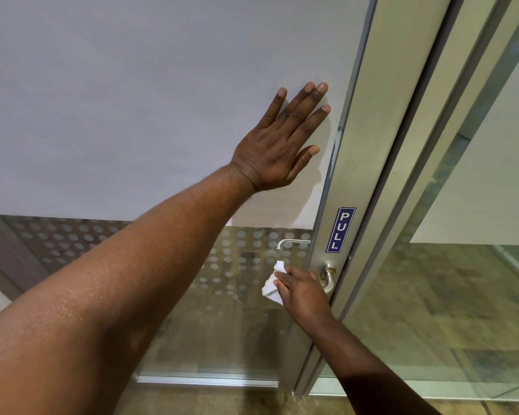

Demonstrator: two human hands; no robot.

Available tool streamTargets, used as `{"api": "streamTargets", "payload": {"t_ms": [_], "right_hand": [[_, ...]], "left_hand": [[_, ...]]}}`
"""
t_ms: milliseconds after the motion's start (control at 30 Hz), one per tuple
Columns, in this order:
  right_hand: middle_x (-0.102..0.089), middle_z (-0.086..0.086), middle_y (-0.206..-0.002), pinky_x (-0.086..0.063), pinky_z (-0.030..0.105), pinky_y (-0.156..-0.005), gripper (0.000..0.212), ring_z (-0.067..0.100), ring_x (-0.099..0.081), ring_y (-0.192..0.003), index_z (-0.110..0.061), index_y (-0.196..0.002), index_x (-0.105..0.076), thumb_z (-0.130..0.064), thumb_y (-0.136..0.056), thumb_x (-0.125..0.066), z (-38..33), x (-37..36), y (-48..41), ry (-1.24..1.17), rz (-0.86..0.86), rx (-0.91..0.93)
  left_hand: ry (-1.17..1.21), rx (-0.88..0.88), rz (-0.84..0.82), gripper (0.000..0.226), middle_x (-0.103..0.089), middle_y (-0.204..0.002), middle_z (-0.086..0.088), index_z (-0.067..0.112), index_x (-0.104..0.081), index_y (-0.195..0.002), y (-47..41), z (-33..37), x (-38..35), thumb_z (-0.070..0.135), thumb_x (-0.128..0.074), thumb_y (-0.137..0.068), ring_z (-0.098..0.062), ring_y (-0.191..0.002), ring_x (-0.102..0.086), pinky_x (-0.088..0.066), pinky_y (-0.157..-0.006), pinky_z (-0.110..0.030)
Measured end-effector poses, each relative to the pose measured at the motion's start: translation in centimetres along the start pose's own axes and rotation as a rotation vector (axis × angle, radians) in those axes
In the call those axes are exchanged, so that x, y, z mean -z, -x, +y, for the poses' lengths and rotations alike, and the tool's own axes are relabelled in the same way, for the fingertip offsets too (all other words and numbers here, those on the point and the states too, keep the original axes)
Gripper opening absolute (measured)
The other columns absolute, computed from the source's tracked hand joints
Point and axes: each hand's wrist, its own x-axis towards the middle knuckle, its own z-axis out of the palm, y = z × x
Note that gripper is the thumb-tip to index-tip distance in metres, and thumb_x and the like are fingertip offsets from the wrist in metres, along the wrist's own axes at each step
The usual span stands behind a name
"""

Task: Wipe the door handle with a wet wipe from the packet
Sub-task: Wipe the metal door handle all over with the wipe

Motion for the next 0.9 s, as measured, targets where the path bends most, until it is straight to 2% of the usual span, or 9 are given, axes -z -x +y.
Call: {"api": "streamTargets", "payload": {"t_ms": [100,267,333,433,567,633,733,800,900], "right_hand": [[-0.071,-0.002,-0.102,-0.050,0.035,-0.081,0.020,0.026,-0.065,-0.083,-0.022,-0.106,-0.077,-0.023,-0.087,-0.069,0.4,-0.3,0.0,0.008,-0.048,-0.005],[-0.071,-0.005,-0.108,-0.049,0.034,-0.085,0.027,0.017,-0.064,-0.093,-0.025,-0.112,-0.074,-0.025,-0.085,-0.070,2.3,0.3,2.1,0.013,-0.055,0.073],[-0.070,-0.006,-0.111,-0.046,0.033,-0.090,0.029,0.015,-0.059,-0.097,-0.025,-0.115,-0.073,-0.024,-0.086,-0.072,3.4,0.9,3.1,0.005,-0.039,0.084],[-0.070,-0.005,-0.115,-0.039,0.031,-0.095,0.029,0.016,-0.061,-0.100,-0.025,-0.116,-0.072,-0.026,-0.088,-0.069,5.5,1.9,3.9,0.020,-0.021,0.073],[-0.072,-0.001,-0.116,-0.047,0.037,-0.094,0.029,0.021,-0.064,-0.100,-0.022,-0.114,-0.075,-0.025,-0.086,-0.070,7.5,3.4,4.7,0.027,0.000,0.021],[-0.072,0.001,-0.118,-0.048,0.037,-0.096,0.029,0.024,-0.064,-0.102,-0.021,-0.115,-0.075,-0.029,-0.090,-0.064,8.1,3.6,5.0,0.015,0.006,-0.034],[-0.071,0.003,-0.120,-0.043,0.021,-0.097,0.033,0.021,-0.065,-0.105,-0.017,-0.116,-0.075,-0.033,-0.096,-0.054,8.5,3.4,5.0,-0.102,0.063,-0.196],[-0.068,0.000,-0.122,-0.036,0.006,-0.095,0.027,0.016,-0.063,-0.107,-0.015,-0.119,-0.074,-0.024,-0.098,-0.058,8.5,3.2,4.8,-0.179,0.095,-0.291],[-0.065,-0.001,-0.121,-0.033,0.001,-0.091,0.024,0.015,-0.063,-0.105,-0.013,-0.119,-0.073,-0.015,-0.097,-0.062,8.4,2.8,4.3,-0.201,0.103,-0.327]], "left_hand": [[-0.002,0.001,-0.004,0.061,-0.025,-0.165,-0.022,0.005,-0.027,-0.158,0.0,0.0,0.0,0.038,-0.036,-0.108,-0.036,-0.155,-0.021,-0.006,-0.126,-0.050],[-0.014,0.003,0.002,0.061,-0.024,-0.165,-0.022,0.005,-0.027,-0.159,0.0,0.0,0.0,0.039,-0.035,-0.108,-0.036,-0.155,-0.021,-0.005,-0.126,-0.050],[-0.014,0.002,0.006,0.061,-0.024,-0.165,-0.023,0.005,-0.027,-0.159,0.0,0.0,0.0,0.039,-0.036,-0.108,-0.036,-0.155,-0.021,-0.005,-0.126,-0.050],[-0.011,0.002,0.016,0.061,-0.025,-0.165,-0.024,0.004,-0.028,-0.158,0.0,0.0,-0.1,0.039,-0.037,-0.108,-0.037,-0.154,-0.022,-0.006,-0.126,-0.050],[-0.011,0.007,0.018,0.062,-0.025,-0.165,-0.024,0.004,-0.027,-0.158,-0.1,0.1,0.0,0.038,-0.037,-0.108,-0.037,-0.154,-0.022,-0.006,-0.126,-0.051],[-0.012,0.007,0.014,0.062,-0.024,-0.165,-0.024,0.004,-0.026,-0.158,-0.1,0.1,0.0,0.039,-0.036,-0.108,-0.037,-0.154,-0.022,-0.005,-0.126,-0.050],[-0.019,0.008,0.009,0.061,-0.024,-0.165,-0.024,0.004,-0.026,-0.158,-0.1,0.1,0.0,0.039,-0.035,-0.108,-0.037,-0.154,-0.021,-0.003,-0.126,-0.050],[-0.022,0.005,0.012,0.061,-0.025,-0.165,-0.024,0.004,-0.027,-0.158,-0.1,0.0,0.0,0.039,-0.036,-0.108,-0.037,-0.154,-0.022,-0.003,-0.126,-0.050],[-0.025,0.004,0.008,0.062,-0.025,-0.165,-0.024,0.004,-0.027,-0.158,-0.2,0.1,0.0,0.039,-0.035,-0.108,-0.037,-0.154,-0.021,-0.002,-0.126,-0.049]]}}
